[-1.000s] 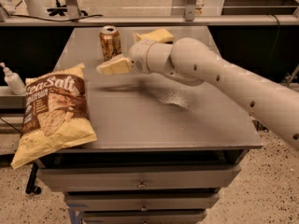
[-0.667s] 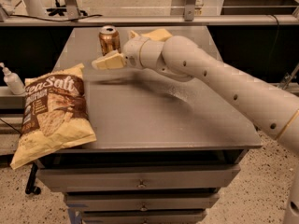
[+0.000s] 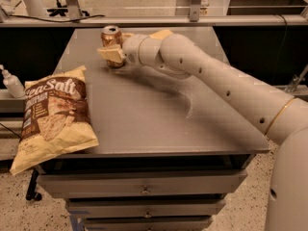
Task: Pick orange can
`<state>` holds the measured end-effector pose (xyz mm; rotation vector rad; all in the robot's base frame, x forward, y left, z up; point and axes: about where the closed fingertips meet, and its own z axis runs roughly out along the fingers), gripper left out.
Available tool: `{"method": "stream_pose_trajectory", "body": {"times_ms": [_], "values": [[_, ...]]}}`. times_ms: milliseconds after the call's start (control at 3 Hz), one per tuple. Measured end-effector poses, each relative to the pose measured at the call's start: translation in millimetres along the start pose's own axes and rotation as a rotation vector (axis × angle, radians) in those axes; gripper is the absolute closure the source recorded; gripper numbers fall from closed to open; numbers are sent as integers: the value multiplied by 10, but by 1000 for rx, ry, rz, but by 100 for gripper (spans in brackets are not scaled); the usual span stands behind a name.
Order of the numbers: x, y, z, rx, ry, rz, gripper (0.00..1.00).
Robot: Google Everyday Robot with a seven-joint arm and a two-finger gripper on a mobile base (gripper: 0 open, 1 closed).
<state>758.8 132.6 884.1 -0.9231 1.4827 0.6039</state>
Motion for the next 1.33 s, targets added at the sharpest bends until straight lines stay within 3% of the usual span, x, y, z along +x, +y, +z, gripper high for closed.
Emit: {"method": "stream_pose_trajectory", "body": {"times_ms": [333, 667, 1000, 1333], "values": [[-27, -56, -3, 3, -3, 3, 64], [-221, -90, -12, -12, -43, 6, 87], [-616, -82, -88, -40, -110, 0, 100], [-654, -79, -90, -43, -116, -1, 100]]}}
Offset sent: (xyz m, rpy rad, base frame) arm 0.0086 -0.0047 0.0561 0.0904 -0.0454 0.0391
